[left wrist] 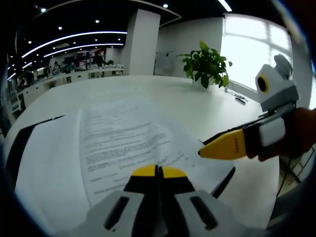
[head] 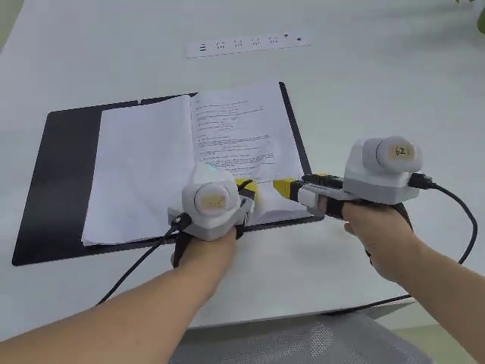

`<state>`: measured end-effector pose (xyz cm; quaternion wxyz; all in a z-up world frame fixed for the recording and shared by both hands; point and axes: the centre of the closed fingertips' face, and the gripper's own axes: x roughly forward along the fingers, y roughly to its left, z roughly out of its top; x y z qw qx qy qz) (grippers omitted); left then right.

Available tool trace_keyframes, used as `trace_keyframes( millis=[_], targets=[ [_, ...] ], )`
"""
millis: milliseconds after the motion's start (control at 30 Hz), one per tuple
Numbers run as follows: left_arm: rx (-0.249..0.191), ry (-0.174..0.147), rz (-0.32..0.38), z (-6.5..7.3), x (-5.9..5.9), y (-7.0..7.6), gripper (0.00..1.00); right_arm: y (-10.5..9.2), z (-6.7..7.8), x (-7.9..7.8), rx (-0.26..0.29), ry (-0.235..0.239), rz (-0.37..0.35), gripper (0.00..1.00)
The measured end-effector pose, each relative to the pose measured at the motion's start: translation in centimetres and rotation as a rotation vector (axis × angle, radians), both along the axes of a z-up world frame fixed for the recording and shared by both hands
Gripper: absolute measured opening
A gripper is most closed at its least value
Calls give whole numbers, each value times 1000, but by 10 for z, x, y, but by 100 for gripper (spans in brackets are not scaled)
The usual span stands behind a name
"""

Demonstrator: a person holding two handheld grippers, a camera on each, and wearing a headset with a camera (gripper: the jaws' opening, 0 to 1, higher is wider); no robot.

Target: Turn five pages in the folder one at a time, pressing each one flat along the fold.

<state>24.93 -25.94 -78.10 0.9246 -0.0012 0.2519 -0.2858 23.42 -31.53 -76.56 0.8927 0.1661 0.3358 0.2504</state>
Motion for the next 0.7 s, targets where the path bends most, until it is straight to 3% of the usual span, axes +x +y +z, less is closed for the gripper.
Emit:
trace_keyframes(
  millis=[167,333,367,533,700],
  targets=[
    [1,-2,-3,0,0,0,0,-2,2,2,3,-4,-3,30],
    [-1,-1,-3,0,0,0,0,-6,-2,2,12,21,-13,25],
    [2,-2,-6,0,0,0,0,-6,-6,0,20,50,-17,21],
    [1,3,-9,0,1,0,0,-12,-6,0,26,52,-40,3],
    [7,-5,-17,1,0,-2,1,-11,-3,-3,23,56,-53,0]
  ],
)
